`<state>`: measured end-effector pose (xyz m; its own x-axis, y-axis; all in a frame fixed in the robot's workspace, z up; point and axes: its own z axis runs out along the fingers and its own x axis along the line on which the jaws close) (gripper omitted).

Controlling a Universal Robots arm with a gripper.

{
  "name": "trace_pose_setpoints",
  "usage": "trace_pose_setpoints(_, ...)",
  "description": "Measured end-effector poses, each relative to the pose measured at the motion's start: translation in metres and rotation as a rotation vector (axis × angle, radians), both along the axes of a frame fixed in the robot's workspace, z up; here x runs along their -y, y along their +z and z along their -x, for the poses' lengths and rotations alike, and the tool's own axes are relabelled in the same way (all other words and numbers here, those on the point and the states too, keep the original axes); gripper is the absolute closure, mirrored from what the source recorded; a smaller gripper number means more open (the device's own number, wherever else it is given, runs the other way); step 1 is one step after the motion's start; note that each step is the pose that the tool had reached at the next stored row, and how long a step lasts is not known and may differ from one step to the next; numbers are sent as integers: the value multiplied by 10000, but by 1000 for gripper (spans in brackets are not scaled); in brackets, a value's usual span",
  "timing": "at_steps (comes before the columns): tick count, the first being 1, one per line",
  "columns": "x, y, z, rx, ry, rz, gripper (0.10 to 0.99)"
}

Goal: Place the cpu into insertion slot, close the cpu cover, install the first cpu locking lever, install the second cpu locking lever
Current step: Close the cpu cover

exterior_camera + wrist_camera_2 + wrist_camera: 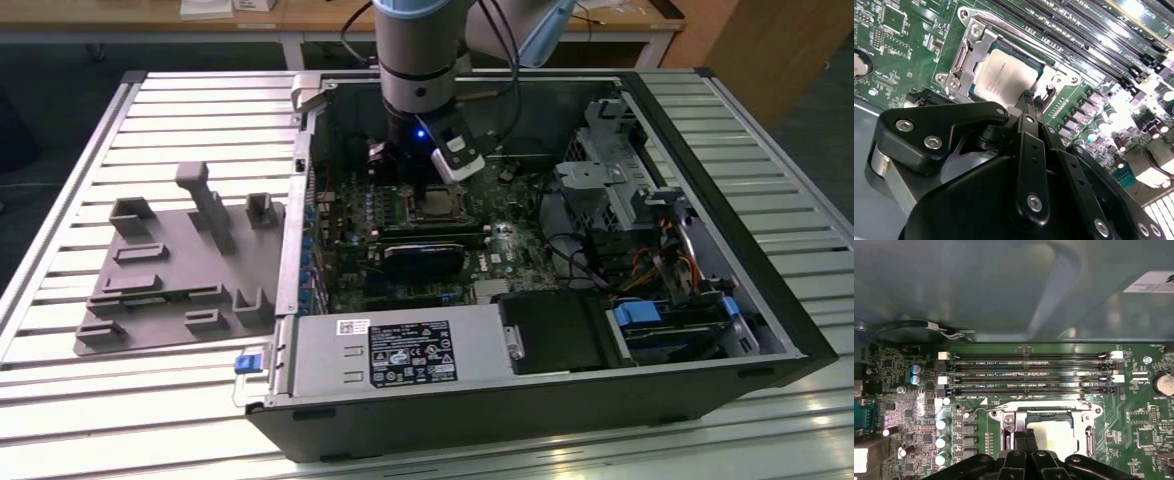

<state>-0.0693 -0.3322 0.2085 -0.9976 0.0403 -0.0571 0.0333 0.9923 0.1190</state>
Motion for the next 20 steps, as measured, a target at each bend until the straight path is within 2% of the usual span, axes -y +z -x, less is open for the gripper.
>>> trace_pose_setpoints(4, -1, 34, -2, 2, 0, 16, 984)
trace_pose_setpoints(8, 0, 36, -49, 1, -9, 167, 984)
trace_pose_setpoints(14, 0, 36, -180, -10, -38, 262, 984)
trace_pose_setpoints(18, 0, 35, -221, -17, -96, 438, 984)
trace_pose_setpoints(20, 1, 36, -221, -18, -98, 449, 984)
